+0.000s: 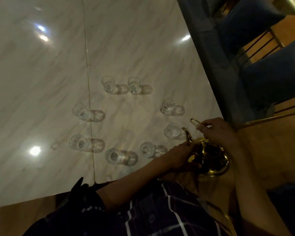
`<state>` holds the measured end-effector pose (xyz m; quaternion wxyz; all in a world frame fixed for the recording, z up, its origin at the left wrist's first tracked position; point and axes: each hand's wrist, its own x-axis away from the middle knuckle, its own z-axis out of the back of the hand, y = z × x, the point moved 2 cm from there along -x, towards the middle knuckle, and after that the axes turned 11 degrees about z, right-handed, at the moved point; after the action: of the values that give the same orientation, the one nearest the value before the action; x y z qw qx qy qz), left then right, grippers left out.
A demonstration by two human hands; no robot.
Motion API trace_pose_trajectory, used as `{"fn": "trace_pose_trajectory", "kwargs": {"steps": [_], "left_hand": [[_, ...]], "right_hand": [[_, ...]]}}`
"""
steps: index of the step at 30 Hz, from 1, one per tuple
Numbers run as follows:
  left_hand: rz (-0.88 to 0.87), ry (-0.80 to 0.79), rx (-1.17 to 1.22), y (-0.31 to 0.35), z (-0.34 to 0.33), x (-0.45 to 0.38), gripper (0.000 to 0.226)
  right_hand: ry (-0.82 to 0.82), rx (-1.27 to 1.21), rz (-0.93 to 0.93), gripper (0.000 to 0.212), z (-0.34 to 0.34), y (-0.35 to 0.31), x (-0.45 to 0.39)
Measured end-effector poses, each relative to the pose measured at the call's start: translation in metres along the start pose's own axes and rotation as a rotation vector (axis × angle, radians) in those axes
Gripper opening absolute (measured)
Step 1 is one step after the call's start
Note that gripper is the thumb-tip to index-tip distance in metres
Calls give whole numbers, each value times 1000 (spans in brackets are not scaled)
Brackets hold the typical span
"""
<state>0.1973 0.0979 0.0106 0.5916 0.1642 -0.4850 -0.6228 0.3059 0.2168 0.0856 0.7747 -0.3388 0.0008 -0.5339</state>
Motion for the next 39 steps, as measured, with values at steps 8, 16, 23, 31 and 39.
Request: {"fn": "trace_pose_trajectory", "kwargs": {"steps": [8, 16, 23, 31, 39], "left_hand": [[-18, 4, 20, -1, 0, 5, 73], [31, 12, 13, -19, -4, 16, 82], [50, 46, -20, -41, -7, 37, 87], [80, 59, -8, -60, -15, 75, 84], [125, 42, -9, -78, -27, 100, 83]], "right_hand": [[21, 8, 29, 31, -7, 4, 0], [41, -38, 72, 31, -22, 5, 13], [2, -68, 136, 24, -38, -12, 31], [-25, -78, 188, 21, -73, -35, 56], [-57, -22, 188, 27, -102, -51, 71]]}}
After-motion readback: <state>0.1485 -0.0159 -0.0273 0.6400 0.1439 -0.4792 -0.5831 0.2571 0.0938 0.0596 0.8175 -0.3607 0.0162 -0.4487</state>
